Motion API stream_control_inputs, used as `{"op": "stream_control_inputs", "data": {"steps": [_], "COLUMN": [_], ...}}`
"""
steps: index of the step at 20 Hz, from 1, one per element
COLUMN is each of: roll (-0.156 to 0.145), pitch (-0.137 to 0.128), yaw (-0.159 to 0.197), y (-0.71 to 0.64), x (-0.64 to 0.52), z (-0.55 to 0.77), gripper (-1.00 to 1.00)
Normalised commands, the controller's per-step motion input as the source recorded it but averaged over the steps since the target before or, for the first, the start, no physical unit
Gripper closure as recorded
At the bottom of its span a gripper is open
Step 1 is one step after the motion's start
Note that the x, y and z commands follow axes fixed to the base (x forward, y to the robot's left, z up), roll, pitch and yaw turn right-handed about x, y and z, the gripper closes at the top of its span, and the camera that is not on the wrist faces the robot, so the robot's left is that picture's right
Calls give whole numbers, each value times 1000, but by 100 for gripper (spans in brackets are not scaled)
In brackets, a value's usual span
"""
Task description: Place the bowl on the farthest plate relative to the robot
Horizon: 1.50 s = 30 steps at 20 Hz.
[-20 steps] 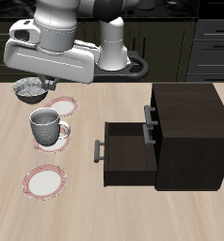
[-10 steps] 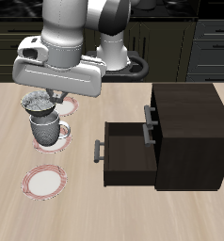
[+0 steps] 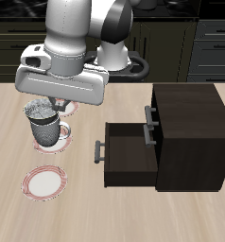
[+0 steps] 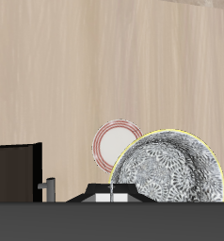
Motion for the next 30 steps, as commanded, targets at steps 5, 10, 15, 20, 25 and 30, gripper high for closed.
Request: {"op": "stream_control_inputs", "data": {"steps": [5,10,15,20,25,30], "roll": [0,42,24,-17,-23,-21], "pitch": [-37,2,21,27,24,25], "yaw": [-27,7,7,-6,-9,-20], "y": [25,171,75,-90,-120,-102], "x": [95,48,15,-1,28,41], "z": [-178,-307,-362,-303,-213,-213], "gripper": [100,100,100,100,100,100]}}
